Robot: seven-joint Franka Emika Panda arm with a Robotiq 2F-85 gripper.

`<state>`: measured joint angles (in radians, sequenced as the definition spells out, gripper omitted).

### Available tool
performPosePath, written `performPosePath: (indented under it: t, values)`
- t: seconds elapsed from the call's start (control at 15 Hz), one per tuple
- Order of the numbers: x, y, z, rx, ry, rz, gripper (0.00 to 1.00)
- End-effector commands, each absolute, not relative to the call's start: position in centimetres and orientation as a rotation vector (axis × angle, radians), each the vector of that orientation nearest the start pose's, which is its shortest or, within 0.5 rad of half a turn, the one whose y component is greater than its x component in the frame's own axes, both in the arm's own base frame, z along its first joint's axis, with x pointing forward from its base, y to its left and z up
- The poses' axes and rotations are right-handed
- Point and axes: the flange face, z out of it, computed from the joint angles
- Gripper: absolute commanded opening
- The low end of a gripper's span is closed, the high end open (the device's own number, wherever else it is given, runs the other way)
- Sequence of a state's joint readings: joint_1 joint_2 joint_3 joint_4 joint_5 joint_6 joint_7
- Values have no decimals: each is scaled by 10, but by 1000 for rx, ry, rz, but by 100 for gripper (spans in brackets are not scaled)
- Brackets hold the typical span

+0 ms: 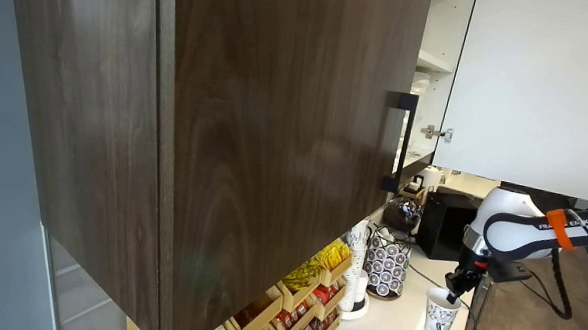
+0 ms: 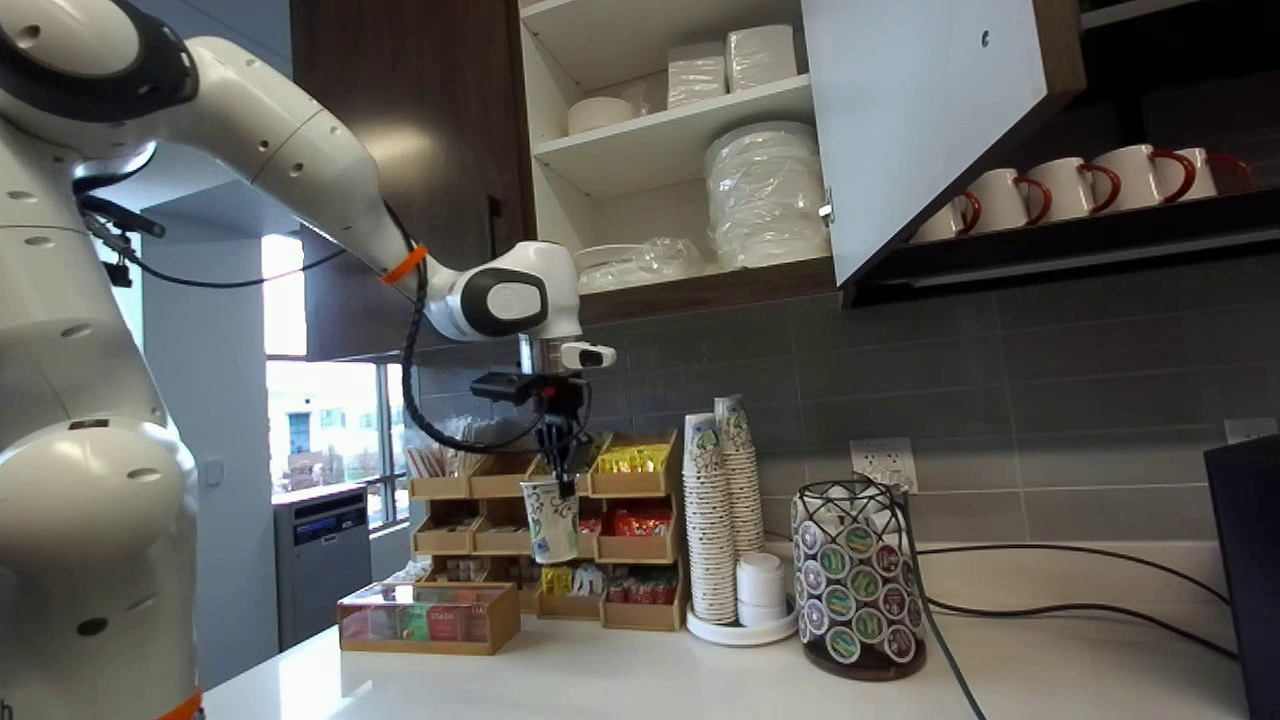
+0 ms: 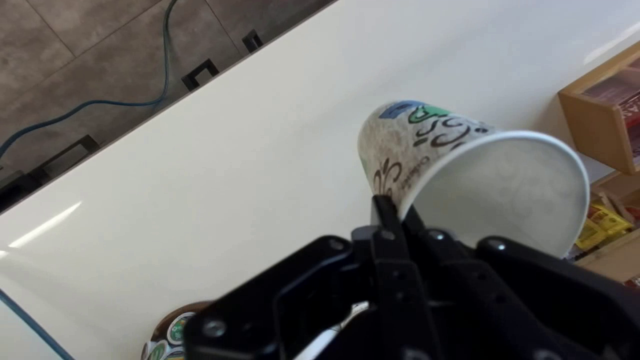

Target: Put paper cup in the bottom shelf of top cabinet

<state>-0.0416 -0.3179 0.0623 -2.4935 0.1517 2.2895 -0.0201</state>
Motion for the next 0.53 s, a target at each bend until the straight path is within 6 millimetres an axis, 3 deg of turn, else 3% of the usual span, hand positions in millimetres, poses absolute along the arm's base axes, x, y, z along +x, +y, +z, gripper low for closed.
performPosePath:
  t: [0.0,0.13,0.2,0.47]
  values:
    - [439,13,418,-3034,81,-183,4]
    - [438,12,418,-3034,85,-180,1]
    - [441,12,427,-3035,57,-210,1]
    - [445,-1,488,-3107,37,-311,1]
